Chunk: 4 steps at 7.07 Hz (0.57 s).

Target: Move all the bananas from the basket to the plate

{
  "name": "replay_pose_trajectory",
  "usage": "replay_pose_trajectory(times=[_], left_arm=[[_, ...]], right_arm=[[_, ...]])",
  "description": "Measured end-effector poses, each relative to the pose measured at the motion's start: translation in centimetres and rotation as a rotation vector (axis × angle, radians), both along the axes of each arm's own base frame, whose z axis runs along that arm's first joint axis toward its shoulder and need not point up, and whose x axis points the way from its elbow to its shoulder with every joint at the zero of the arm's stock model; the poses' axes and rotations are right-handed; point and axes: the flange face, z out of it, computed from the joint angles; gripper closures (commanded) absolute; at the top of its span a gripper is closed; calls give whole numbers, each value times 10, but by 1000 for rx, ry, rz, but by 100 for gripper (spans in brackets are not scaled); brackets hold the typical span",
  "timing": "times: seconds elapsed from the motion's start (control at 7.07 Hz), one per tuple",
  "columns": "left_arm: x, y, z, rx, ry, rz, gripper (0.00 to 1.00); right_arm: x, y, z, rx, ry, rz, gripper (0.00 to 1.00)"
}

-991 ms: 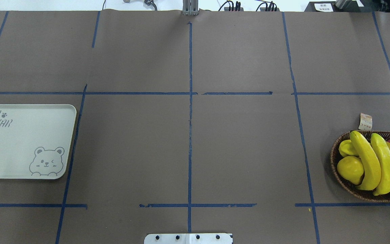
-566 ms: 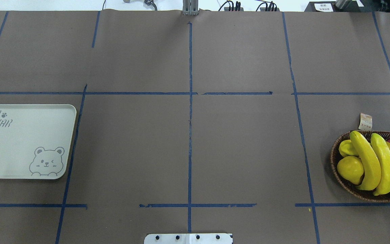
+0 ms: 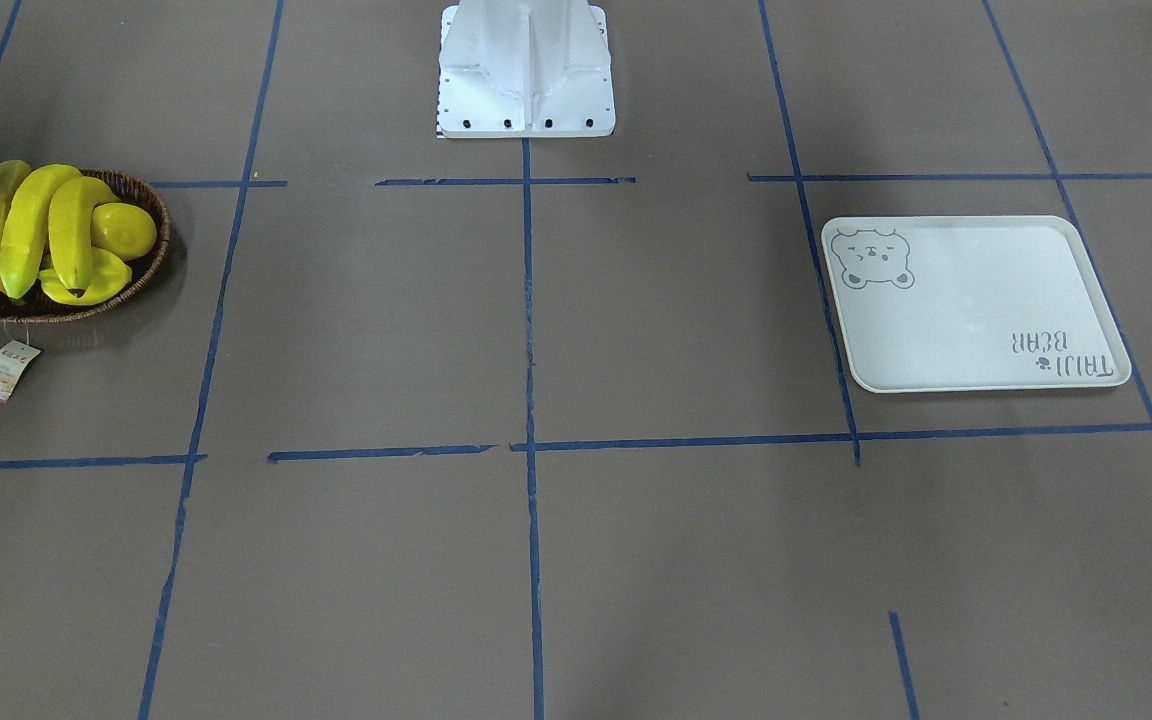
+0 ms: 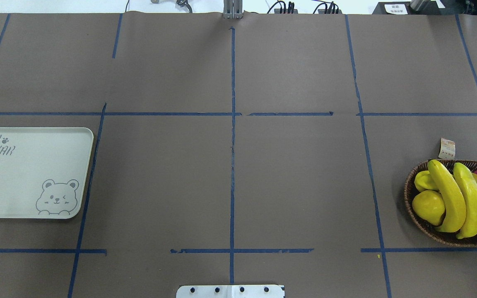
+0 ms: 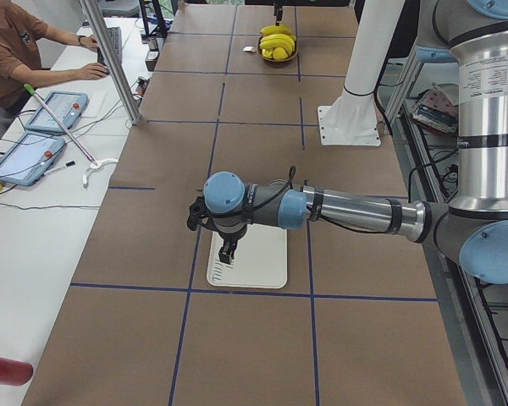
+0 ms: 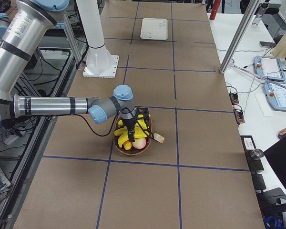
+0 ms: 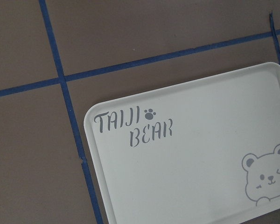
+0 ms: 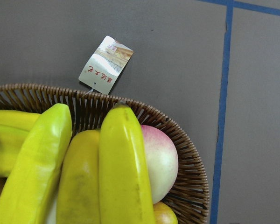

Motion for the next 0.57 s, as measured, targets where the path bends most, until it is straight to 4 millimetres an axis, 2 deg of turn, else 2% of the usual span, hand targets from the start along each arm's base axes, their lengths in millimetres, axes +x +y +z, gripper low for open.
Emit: replay_pose_trajectory(times=[0.28,0.57], left_arm=[[0,0,-1,1,0,0,0],[0,0,0,0,0,0,0]], right_arm=[[-9,3,0,1,3,-28,2],[-18,8,4,-6,9,-57,11]])
